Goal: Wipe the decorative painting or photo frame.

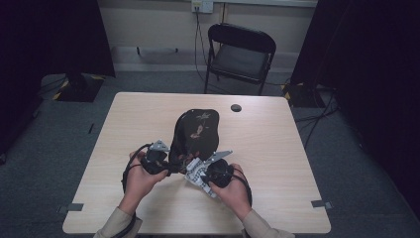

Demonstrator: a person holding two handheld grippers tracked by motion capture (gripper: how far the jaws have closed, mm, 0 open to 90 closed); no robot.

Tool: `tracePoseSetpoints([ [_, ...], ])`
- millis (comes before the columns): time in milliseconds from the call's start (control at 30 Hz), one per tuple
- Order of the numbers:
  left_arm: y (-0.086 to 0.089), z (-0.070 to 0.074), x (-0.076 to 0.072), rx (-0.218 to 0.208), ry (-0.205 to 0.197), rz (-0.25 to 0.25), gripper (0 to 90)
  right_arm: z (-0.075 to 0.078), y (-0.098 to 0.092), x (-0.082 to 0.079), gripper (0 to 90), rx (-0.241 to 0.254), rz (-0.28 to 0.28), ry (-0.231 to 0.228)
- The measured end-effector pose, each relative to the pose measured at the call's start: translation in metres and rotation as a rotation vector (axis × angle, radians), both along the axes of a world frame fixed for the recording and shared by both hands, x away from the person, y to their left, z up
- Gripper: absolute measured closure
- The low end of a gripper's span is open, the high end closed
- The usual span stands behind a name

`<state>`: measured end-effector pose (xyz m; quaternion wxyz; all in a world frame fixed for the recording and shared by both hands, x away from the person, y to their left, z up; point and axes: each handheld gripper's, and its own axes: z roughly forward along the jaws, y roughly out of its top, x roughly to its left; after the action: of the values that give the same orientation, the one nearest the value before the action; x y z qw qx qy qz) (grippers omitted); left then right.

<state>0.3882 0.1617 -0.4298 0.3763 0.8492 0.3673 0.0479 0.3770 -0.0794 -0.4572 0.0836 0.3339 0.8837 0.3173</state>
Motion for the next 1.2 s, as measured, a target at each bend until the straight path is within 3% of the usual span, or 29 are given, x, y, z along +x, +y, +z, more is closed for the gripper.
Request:
tracePoseSetpoints([
  [200,0.003,0.001,-0.001,0.001,-0.002,0.012,74.1,-0.010,-0.005,-0.001,79.8,-0.014,-0.007,0.018],
  [433,0.009,0.003,-0.005,-0.005,0.002,0.028,70.6,-0.001,-0.009,-0.001,79.8,-0.010,-0.011,0.009],
  [500,0.010,0.004,-0.007,-0.004,0.003,0.032,70.8,0.008,-0.009,-0.001,79.8,0.000,-0.010,-0.006],
  [533,0.011,0.004,-0.008,-0.006,0.005,0.036,72.4,0.020,-0.008,-0.002,79.8,0.009,-0.004,-0.027],
  [567,0.012,0.004,-0.009,-0.009,0.009,0.038,72.4,0.020,-0.008,-0.002,79.8,0.009,-0.004,-0.027],
  [600,0.013,0.005,-0.010,-0.004,0.008,0.035,75.2,0.033,-0.008,-0.002,79.8,0.017,0.000,-0.052],
  [633,0.013,0.005,-0.010,-0.004,0.008,0.035,77.9,0.033,-0.008,-0.002,79.8,0.017,0.000,-0.052],
  [733,0.013,0.006,-0.010,-0.007,0.015,0.038,78.6,0.060,-0.003,-0.003,79.8,0.034,0.012,-0.101],
  [767,0.013,0.006,-0.010,-0.011,0.019,0.041,78.6,0.060,-0.003,-0.003,79.8,0.034,0.012,-0.101],
  [800,0.013,0.005,-0.011,-0.012,0.016,0.046,78.6,0.074,0.000,-0.003,79.8,0.052,0.019,-0.127],
  [833,0.012,0.005,-0.010,-0.011,0.017,0.047,78.6,0.074,0.000,-0.003,79.8,0.052,0.019,-0.127],
  [867,0.012,0.005,-0.010,-0.010,0.015,0.046,78.6,0.088,0.004,-0.003,79.8,0.069,0.029,-0.151],
  [900,0.012,0.005,-0.010,-0.010,0.015,0.046,78.7,0.088,0.004,-0.003,79.8,0.069,0.029,-0.151],
  [1000,0.012,0.006,-0.009,-0.005,0.021,0.034,78.7,0.106,0.015,-0.002,79.8,0.081,0.042,-0.181],
  [1200,0.011,0.005,-0.009,-0.007,0.017,0.026,78.7,0.102,0.023,0.001,79.8,0.047,0.048,-0.185],
])
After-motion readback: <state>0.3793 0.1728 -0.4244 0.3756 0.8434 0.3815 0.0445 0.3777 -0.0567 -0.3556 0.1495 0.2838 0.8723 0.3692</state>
